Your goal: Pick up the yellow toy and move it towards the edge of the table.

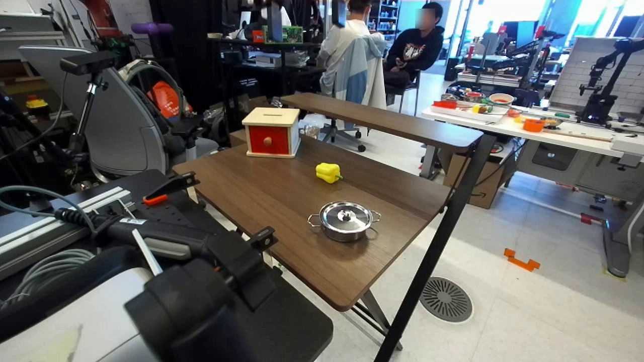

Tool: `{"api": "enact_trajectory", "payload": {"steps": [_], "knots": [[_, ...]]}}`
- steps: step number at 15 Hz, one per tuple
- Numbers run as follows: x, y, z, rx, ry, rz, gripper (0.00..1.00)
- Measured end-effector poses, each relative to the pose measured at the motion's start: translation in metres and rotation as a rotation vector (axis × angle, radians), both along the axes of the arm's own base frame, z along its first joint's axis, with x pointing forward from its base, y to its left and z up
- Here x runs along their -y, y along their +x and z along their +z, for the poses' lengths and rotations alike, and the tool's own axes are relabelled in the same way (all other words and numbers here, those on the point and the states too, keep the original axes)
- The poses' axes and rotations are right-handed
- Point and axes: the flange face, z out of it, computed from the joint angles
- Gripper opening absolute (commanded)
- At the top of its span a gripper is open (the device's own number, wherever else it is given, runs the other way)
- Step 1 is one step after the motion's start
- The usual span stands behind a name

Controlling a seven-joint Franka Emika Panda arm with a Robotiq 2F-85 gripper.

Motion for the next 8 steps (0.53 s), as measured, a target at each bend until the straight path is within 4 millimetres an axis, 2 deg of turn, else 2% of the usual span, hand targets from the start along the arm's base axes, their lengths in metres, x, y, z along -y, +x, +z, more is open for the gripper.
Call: {"api": "enact_trajectory", "payload": {"steps": [2,3,4,8], "knots": [[-0.029,0.013,-0.032,-0.008,0.001,0.025,1.0],[-0.037,0.016,-0.043,-0.021,-0.002,0.029,1.0],[-0.039,0.017,-0.046,-0.028,-0.002,0.031,1.0],[-0.03,0.016,-0.038,-0.011,-0.002,0.016,1.0]]}}
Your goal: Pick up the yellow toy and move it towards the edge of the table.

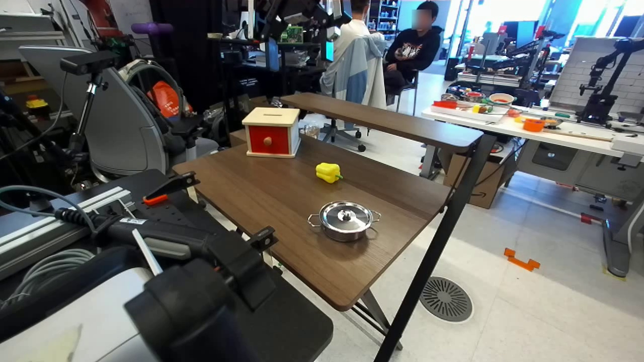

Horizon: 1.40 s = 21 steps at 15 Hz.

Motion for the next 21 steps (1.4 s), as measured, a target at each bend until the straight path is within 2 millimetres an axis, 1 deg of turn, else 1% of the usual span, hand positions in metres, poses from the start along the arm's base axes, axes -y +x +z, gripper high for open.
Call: {"api": "enact_trajectory", "payload": {"steps": [2,5,8,11,13,16,19,21], "knots": [[-0.001,-0.001,-0.002,-0.013,0.003,0.017,1.0],[-0.009,0.001,-0.019,-0.07,-0.012,0.145,1.0],[-0.03,0.01,-0.049,-0.107,0.013,0.295,1.0],[-0.048,0.025,-0.086,-0.106,0.037,0.431,1.0],[-0.055,0.038,-0.111,-0.096,0.037,0.491,1.0],[-0.062,0.061,-0.138,-0.02,0.024,0.577,1.0],[-0.073,0.08,-0.149,0.142,0.064,0.63,1.0],[-0.079,0.086,-0.156,0.223,0.126,0.624,1.0]]}}
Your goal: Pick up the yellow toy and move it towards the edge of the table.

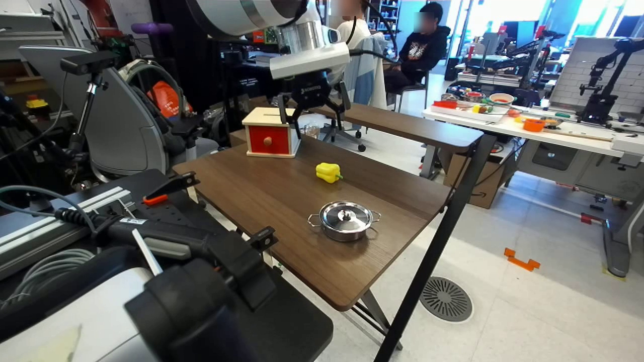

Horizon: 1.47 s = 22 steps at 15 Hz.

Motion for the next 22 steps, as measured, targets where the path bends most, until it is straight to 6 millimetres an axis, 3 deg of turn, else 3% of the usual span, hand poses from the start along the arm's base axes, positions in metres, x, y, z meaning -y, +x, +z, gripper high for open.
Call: {"api": "enact_trajectory", "payload": {"steps": [4,8,14,22], "knots": [[-0.011,0.001,-0.025,-0.036,0.174,-0.003,1.0],[0.003,0.008,-0.047,-0.111,0.249,-0.008,1.0],[0.02,0.024,-0.051,-0.192,0.233,-0.006,1.0],[0.004,0.036,-0.063,-0.196,0.13,0.092,1.0]]}}
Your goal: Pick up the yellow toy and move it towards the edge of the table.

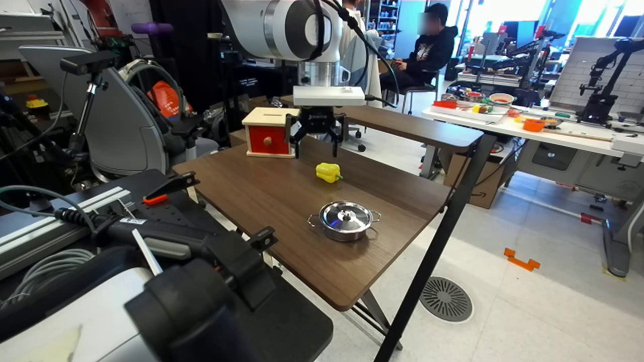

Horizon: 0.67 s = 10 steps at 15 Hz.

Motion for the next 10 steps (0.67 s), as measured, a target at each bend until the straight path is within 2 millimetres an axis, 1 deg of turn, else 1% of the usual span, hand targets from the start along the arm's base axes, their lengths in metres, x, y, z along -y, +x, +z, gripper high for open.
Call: {"api": "enact_trajectory", "payload": {"steps": [2,7,10], "knots": [[0.0,0.002,-0.005,0.0,-0.028,0.024,1.0],[0.009,0.01,-0.016,0.003,-0.069,0.049,1.0],[0.009,0.014,-0.023,0.002,-0.074,0.054,1.0]]}}
